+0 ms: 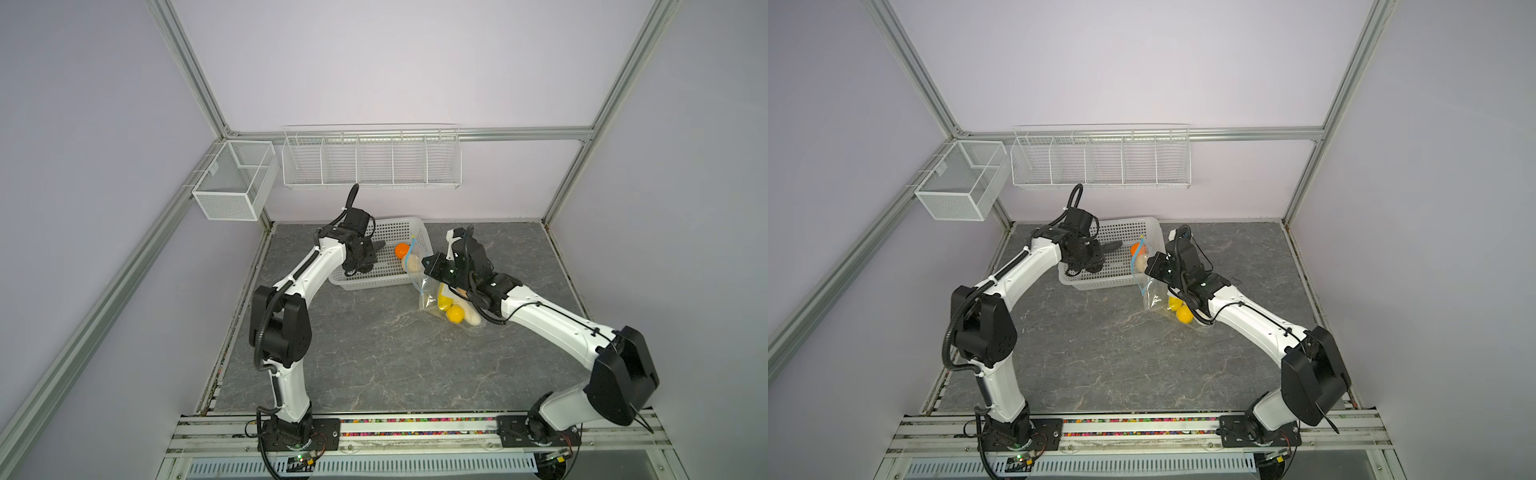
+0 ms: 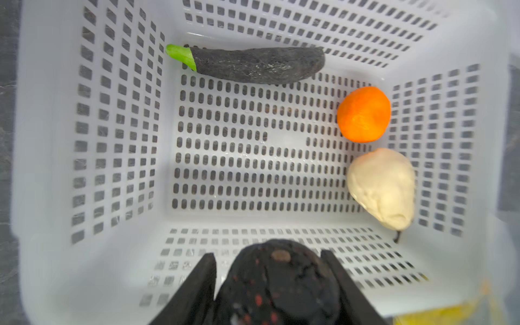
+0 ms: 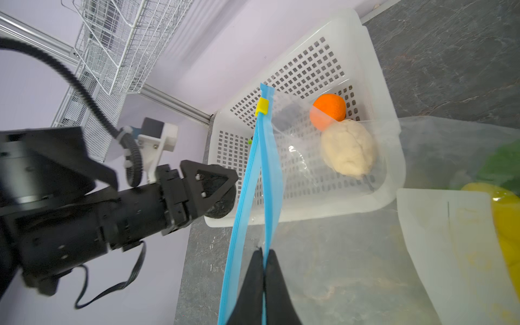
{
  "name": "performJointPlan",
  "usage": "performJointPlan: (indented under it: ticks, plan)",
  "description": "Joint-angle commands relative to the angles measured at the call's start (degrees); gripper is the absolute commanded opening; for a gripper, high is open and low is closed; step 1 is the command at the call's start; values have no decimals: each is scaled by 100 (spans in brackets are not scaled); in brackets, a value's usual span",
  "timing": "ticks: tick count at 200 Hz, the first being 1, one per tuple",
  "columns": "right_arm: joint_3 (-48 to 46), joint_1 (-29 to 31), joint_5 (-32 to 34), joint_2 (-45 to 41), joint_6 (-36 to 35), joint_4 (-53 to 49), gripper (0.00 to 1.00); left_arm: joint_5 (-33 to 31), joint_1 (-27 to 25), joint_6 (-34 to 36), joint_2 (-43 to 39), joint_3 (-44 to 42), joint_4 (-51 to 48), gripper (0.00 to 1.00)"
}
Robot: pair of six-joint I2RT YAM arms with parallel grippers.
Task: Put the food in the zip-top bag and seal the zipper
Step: 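Carry the black vegetable over the bag mouth beside the right gripper, then lower the black vegetable into the bag and open the left gripper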
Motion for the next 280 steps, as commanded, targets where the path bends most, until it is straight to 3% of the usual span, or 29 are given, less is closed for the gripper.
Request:
performJointPlan:
  ticks: [1,27,88,186,280]
  plan:
    - [121,67,46,22,-40,40,6,496,-48,-127,-462,-316,231,44]
    - [128,115,81,35,-39,40,6,1462,-121,-279,-992,-649,755,44]
    - [220,167,187,38,-79,-21,6,2252,-699,-872,-1564,-656,1611,45]
    - [440,189,389,-172,-204,-280,6,2570,-958,-1518,-1182,-1109,2885,45]
    - [506,288,547,-329,-190,-321,6,2403,-1024,-1601,-1107,-1495,3024,45]
